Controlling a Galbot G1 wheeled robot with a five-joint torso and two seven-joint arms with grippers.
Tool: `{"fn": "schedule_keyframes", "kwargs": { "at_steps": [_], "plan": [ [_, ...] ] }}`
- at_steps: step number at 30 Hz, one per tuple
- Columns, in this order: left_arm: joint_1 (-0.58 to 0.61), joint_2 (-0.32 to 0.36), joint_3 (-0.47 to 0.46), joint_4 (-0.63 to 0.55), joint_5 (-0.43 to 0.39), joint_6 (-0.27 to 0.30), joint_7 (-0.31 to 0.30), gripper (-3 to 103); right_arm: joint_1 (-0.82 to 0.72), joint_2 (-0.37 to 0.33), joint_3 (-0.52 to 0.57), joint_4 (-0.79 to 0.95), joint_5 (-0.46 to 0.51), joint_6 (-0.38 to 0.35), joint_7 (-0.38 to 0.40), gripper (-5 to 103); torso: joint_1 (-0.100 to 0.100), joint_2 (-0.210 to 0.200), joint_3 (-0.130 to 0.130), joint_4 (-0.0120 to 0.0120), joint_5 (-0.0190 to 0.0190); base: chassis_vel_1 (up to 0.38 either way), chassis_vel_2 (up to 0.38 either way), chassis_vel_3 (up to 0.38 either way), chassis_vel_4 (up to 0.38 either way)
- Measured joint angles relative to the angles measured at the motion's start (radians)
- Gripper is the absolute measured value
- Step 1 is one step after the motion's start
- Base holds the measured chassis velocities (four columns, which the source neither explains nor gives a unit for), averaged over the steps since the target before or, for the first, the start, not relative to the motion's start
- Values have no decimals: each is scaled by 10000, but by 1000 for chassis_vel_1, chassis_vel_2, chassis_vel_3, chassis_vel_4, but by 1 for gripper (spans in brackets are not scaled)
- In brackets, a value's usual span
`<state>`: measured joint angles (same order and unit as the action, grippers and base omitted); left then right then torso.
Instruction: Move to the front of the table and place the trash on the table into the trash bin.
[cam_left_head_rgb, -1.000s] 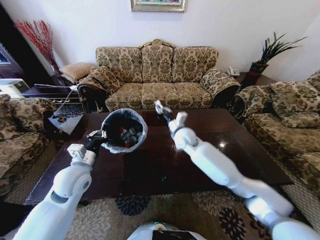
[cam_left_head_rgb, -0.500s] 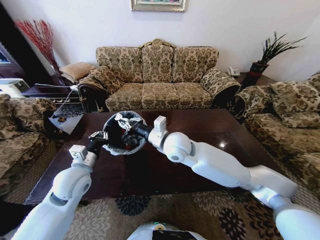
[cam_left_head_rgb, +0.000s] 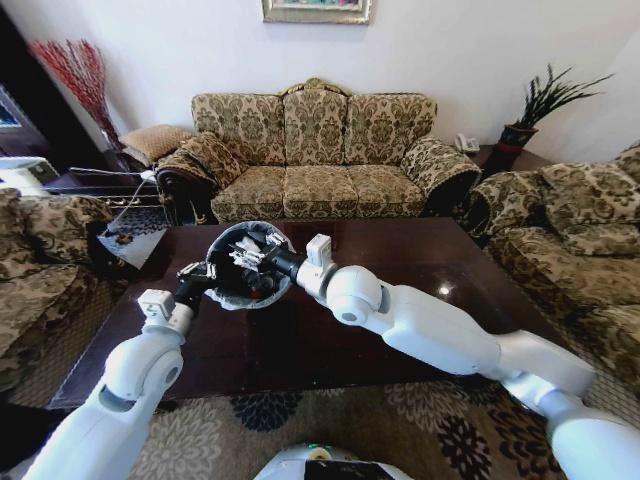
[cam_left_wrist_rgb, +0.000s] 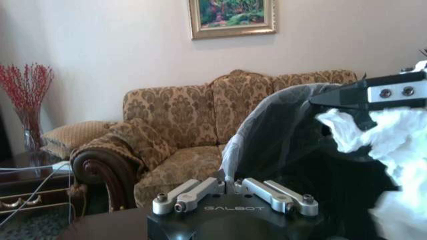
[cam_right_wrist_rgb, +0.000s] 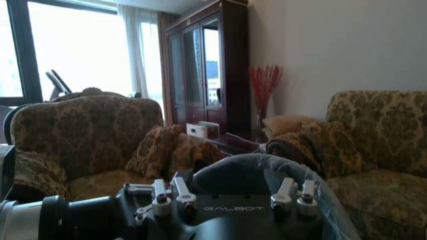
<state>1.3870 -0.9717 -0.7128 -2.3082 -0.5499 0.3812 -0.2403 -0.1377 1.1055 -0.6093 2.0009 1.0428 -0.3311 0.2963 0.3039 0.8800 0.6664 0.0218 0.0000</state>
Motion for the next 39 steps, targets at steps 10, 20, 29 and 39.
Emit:
{"fn": "schedule_keyframes", "kwargs": {
  "at_steps": [10,20,29,39],
  "plan": [
    [-15,-44,27,-1,4,-20,16,1,128,-36,157,-110,-157,279,1,99,0,0,0,0,0,0,0,0,0],
    [21,-113,6,-48,14,-31,36,1,165,-121,198,-639,-1231,561,-194,100,0,0,0,0,0,0,0,0,0],
    [26,-192,40,-110,32,-34,57,1,215,-411,274,-874,-1903,719,-359,100,0,0,0,0,0,0,0,0,0],
    [90,-214,3,-244,35,-34,71,1,192,-846,462,-1018,-1934,856,-389,100,0,1,0,-1,1,0,0,0,0]
  ]
}}
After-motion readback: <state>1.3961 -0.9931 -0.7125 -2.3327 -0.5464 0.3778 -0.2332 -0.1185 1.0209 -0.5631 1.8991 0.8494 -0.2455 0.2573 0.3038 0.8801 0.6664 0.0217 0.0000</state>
